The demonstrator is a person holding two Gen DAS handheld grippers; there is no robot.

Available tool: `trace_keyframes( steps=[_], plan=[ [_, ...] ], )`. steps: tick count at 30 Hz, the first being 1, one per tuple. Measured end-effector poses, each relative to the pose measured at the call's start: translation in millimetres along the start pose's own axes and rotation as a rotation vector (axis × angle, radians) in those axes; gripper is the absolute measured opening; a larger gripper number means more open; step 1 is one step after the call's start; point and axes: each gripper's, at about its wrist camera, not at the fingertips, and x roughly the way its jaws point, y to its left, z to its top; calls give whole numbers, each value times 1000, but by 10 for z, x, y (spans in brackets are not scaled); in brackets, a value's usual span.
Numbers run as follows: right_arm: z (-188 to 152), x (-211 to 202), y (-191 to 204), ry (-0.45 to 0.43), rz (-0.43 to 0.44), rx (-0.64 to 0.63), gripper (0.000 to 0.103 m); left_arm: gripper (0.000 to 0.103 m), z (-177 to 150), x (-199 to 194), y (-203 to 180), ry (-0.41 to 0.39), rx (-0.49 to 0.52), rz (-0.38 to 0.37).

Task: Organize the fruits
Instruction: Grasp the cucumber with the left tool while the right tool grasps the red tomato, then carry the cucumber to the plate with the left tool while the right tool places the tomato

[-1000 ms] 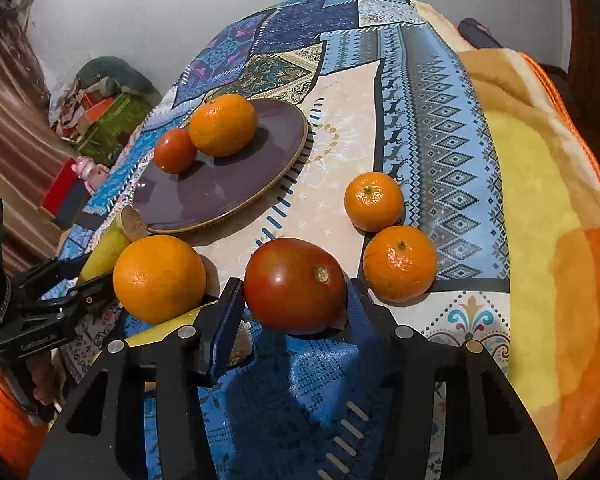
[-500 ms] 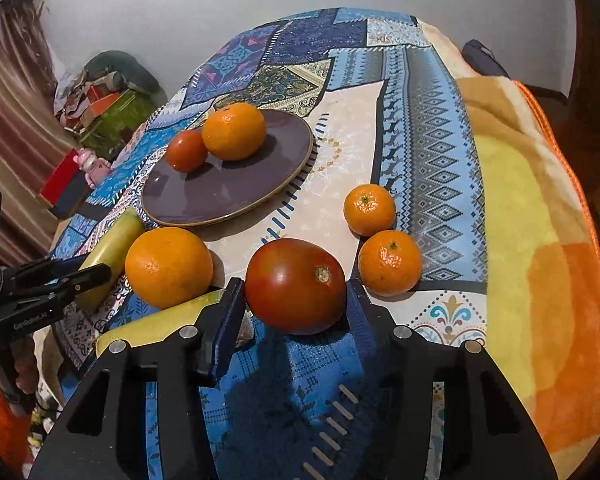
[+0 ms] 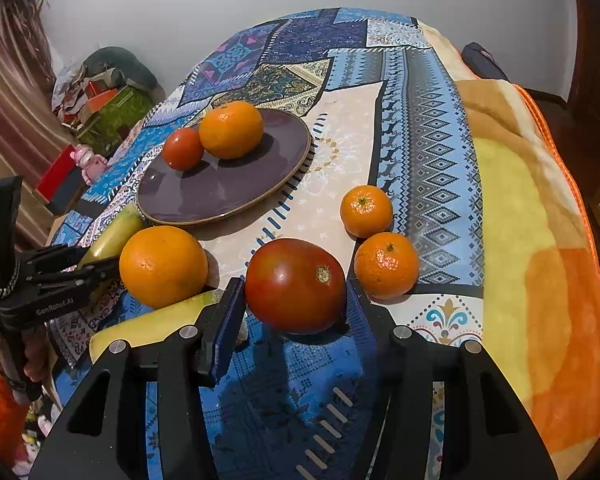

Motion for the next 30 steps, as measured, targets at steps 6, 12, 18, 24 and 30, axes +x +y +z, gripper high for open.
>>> trace_keyframes(
  steps=[6,12,18,24,30],
  plan=[
    [59,-46,67,-22,10,-15,47,38,-46,-107,68,-14,-27,11],
    [168,-65,161,-48,19,-41,47,37,26,-308,125,-62,-38,23],
    [266,-43,257,-66,32,-61,47,37,143,-397,119,-90,-34,22],
    [317,-21,329,-73,40,-79,47,37,144,-464,159,-108,-31,43],
    [390,-1,387,-81,45,-93,47,37,227,-559,248,-138,-47,66]
  ],
)
